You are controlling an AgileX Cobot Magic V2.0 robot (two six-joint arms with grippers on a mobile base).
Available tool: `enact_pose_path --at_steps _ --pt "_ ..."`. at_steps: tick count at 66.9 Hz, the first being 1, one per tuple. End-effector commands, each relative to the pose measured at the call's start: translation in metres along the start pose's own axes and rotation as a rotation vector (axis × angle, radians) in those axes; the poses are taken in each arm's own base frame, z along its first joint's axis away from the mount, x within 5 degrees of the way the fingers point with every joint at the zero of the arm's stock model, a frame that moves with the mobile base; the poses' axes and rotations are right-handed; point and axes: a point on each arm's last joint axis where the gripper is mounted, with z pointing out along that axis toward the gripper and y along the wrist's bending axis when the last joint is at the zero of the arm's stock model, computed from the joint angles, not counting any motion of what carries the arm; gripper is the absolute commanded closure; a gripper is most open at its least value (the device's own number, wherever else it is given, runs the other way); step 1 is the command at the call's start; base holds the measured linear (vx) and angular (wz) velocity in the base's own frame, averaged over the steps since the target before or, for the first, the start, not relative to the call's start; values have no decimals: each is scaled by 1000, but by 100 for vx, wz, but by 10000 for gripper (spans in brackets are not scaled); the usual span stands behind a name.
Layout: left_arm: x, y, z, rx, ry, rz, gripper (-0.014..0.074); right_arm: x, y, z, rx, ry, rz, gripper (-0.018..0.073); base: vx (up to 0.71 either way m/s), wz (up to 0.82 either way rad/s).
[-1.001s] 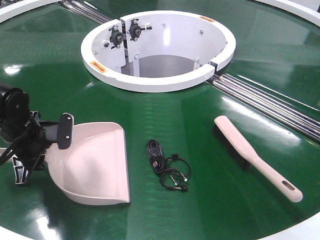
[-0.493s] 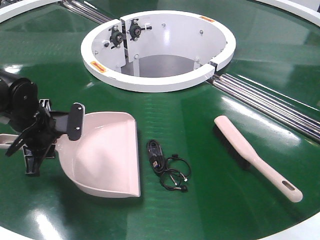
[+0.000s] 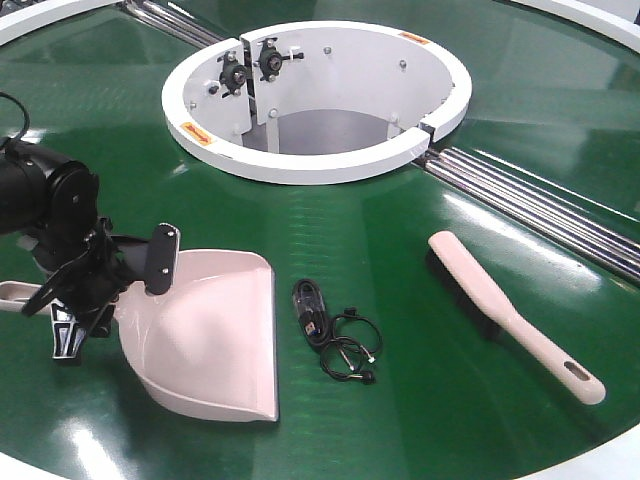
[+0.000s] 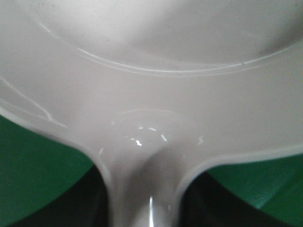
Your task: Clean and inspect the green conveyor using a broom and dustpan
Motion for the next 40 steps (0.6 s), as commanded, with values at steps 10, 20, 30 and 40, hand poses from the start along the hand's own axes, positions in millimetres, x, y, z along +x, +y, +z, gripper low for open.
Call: enact_pose_path --at_steps 10,20,30,40 --pt "-1 10 -26 -93 -28 -35 604 -6 0 -1 7 -84 -2 568 0 0" --pt "0 10 -26 -96 -22 -32 604 -6 0 -1 7 -84 -2 568 0 0" --pt "1 11 -26 -104 -6 -22 604 -6 0 -1 7 -84 -2 568 0 0" --pt "2 11 -26 -107 -4 -19 604 -6 0 -1 7 -84 -2 568 0 0"
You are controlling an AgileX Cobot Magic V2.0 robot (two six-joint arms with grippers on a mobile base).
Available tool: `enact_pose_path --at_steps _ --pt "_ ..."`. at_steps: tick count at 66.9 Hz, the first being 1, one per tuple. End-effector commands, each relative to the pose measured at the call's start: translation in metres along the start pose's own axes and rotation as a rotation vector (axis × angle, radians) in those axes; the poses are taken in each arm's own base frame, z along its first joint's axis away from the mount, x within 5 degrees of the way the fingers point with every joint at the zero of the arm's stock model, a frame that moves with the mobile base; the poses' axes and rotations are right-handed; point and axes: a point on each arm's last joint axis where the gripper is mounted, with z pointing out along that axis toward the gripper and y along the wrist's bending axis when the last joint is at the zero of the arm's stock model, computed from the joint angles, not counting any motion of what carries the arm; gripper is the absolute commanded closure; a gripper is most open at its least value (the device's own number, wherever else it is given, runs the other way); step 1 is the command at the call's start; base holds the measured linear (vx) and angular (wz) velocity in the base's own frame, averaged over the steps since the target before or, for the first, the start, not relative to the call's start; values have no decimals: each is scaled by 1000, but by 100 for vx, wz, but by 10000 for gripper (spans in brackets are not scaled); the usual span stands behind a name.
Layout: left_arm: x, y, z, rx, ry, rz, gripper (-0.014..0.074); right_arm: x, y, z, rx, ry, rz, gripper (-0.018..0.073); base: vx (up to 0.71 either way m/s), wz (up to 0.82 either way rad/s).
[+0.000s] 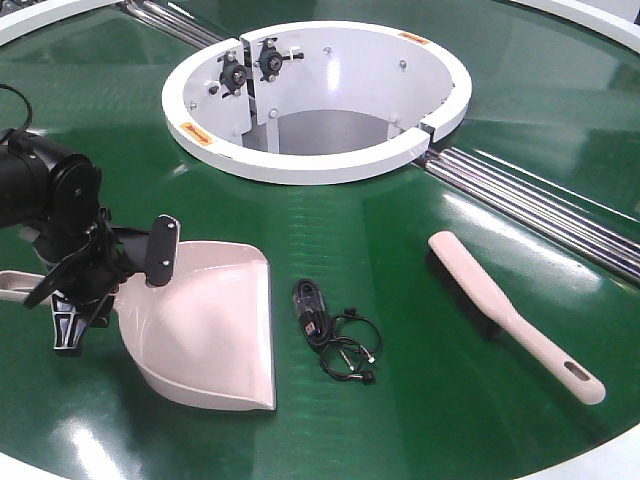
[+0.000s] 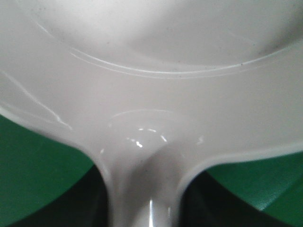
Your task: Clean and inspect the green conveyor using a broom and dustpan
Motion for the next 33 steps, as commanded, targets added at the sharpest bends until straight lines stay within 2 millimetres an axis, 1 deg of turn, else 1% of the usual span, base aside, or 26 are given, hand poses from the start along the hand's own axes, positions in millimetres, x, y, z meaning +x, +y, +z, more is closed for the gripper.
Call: enact_pose_path --at_steps 1,33 --pt "1 5 -22 -83 -23 -15 604 -6 0 -1 7 -84 -2 568 0 0" --pt "0 5 -21 -75 -30 -20 603 -6 0 -1 7 -84 -2 568 0 0"
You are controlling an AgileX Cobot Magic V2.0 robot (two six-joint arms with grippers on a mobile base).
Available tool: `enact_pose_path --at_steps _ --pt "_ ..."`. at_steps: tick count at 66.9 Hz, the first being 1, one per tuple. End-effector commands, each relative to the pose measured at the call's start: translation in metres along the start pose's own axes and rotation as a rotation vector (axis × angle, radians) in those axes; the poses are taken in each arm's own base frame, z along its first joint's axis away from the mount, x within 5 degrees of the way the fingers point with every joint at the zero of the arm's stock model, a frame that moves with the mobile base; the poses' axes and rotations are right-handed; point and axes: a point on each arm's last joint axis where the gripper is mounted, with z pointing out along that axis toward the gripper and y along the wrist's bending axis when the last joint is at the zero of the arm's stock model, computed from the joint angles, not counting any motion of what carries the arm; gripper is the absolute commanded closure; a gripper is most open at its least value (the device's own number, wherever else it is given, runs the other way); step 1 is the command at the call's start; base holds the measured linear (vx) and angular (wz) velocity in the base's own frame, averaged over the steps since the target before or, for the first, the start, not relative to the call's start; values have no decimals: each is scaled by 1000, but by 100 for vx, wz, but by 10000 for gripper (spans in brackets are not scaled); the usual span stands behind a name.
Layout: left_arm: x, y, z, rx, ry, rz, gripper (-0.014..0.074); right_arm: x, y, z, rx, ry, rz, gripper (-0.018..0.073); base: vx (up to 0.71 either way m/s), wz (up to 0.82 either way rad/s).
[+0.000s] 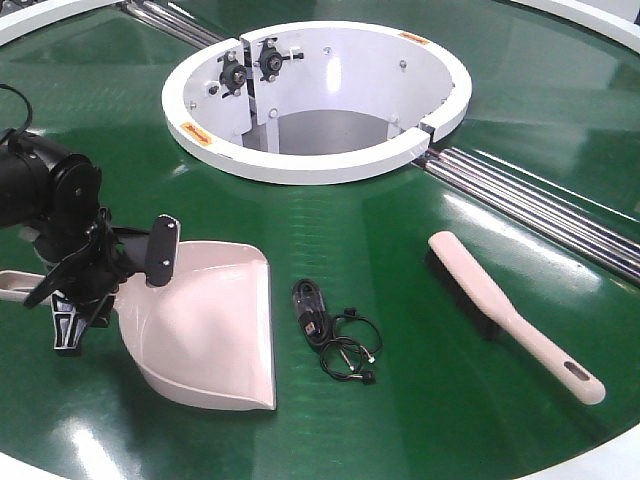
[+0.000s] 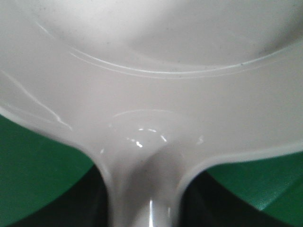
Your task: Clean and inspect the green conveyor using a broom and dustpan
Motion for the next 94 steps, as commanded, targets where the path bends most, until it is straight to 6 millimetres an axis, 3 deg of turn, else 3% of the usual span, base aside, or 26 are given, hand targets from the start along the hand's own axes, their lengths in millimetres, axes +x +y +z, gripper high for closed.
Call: enact_pose_path --at_steps 1,94 --pt "0 5 -21 -75 -31 -21 603 -6 0 -1 7 -84 -2 568 0 0" --pt "-2 4 -22 -63 -58 -38 603 -9 0 -1 7 -107 -2 568 0 0"
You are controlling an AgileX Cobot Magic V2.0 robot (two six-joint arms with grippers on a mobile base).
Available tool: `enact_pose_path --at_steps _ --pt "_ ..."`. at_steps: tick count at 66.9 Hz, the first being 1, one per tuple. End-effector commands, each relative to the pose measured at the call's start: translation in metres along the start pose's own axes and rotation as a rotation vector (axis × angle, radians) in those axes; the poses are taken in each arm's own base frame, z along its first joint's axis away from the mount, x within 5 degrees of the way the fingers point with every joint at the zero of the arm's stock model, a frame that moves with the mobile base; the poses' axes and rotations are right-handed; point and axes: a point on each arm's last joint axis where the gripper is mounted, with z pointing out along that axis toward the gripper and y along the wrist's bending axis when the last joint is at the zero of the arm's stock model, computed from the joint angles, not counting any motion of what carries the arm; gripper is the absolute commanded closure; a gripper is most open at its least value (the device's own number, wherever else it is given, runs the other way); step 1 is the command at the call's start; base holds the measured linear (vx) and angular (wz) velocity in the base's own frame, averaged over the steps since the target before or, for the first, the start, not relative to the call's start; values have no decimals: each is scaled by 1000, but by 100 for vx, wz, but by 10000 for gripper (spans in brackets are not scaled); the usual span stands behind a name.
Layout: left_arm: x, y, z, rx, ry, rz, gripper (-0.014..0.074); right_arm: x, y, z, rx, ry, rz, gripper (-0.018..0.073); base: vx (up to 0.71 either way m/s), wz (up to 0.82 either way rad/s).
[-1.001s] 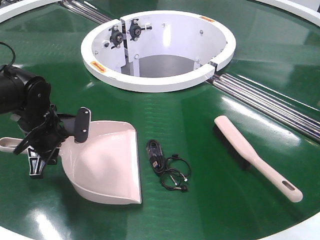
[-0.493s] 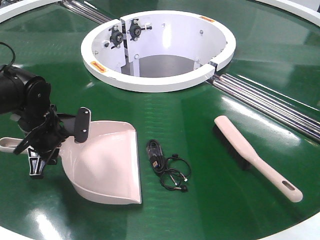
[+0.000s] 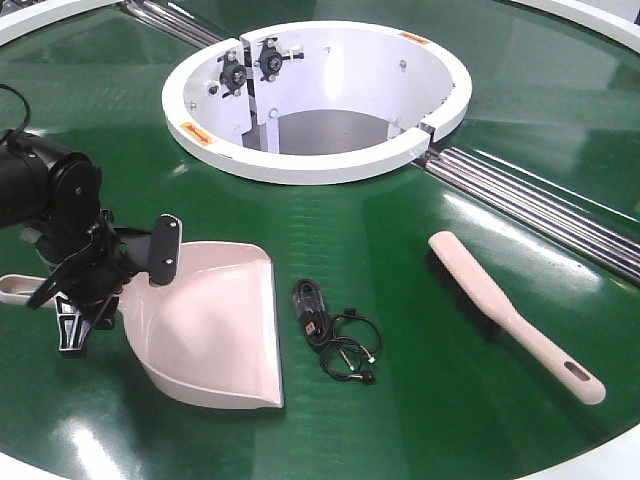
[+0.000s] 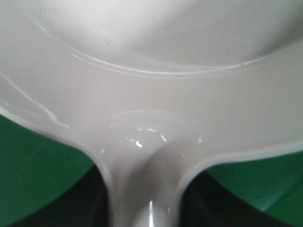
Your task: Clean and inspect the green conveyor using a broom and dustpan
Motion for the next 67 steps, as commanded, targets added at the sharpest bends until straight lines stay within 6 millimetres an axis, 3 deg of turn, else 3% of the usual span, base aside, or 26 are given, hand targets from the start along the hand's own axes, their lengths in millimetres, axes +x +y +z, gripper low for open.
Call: enact_pose_path --at_steps 1,11,20,27,36,50,67 --pt "-1 4 -22 -74 -33 -20 603 -11 -1 -1 7 -120 -1 568 0 0" --pt "-1 4 -22 -74 -33 -20 603 -29 -1 -5 12 -239 0 568 0 0" --pt "-1 4 -22 -74 -33 -20 603 -66 -4 -10 15 -278 12 568 0 0" --pt "-1 4 -22 -74 -33 -20 603 -102 -6 -4 9 -214 41 568 0 0" --pt "-1 4 -22 -74 -33 -20 603 -138 -9 24 2 -7 43 568 0 0" --pt "-1 4 -22 -74 -33 -20 603 -150 -7 72 -33 340 112 568 0 0" --pt "-1 4 -22 -74 -33 -20 603 -137 -6 96 -40 479 100 566 0 0"
